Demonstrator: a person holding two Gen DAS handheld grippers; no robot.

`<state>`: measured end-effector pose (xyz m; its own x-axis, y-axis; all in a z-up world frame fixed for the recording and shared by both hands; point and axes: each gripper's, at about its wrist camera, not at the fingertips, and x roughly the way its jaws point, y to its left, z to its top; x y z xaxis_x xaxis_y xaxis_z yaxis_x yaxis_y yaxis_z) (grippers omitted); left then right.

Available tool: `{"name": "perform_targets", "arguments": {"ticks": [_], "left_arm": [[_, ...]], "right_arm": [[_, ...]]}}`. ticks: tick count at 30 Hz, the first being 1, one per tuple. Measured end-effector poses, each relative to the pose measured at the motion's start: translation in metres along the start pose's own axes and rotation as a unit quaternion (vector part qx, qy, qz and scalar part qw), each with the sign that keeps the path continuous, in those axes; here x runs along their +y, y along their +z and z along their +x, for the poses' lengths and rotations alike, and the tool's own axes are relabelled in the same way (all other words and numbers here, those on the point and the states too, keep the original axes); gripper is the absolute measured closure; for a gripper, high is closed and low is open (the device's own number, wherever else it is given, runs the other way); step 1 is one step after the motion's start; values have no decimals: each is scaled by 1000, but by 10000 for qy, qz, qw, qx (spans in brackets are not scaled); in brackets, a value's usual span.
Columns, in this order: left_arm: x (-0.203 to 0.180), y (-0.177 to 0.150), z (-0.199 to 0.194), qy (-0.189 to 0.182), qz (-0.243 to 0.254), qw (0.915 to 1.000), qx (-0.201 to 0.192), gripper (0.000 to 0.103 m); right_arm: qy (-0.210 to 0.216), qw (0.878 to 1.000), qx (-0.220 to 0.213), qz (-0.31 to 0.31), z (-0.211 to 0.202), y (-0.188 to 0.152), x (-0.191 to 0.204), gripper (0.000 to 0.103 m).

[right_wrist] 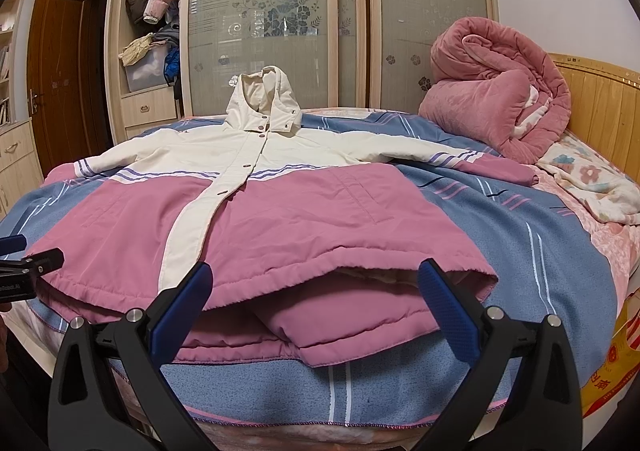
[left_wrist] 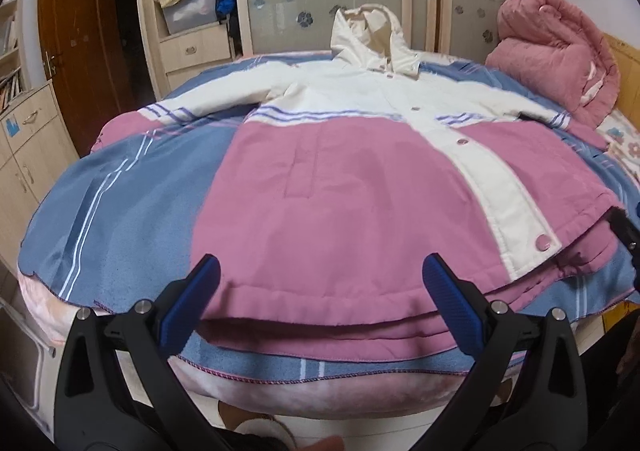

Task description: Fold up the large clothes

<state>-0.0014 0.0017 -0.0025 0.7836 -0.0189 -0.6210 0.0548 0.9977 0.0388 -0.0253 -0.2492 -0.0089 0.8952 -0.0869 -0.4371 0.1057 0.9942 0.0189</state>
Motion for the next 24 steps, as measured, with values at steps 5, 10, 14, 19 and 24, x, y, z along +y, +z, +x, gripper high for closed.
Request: {"name": "perform_targets", "arguments": {"ticks": [5, 10, 14, 19, 24], "left_arm": [[8, -8, -9, 95, -371, 9991, -193, 2], [3, -15, -7, 294, -104, 9993, -203, 2], [10, -7, -18, 107, -321, 9978, -567, 2], [12, 36, -20, -221, -282, 9977, -581, 2], [-5, 97, -21, 12, 144, 9951, -977, 2]], "right_arm": [[17, 10000, -26, 23, -1, 0, -1, 1], [57, 9999, -61, 123, -1, 3, -6, 1], [141, 9974, -12, 703, -2, 12, -33, 1], [306, 9818, -40, 1876, -1, 52, -116, 1], [401, 9572, -133, 2864, 21, 98, -219, 1]]}}
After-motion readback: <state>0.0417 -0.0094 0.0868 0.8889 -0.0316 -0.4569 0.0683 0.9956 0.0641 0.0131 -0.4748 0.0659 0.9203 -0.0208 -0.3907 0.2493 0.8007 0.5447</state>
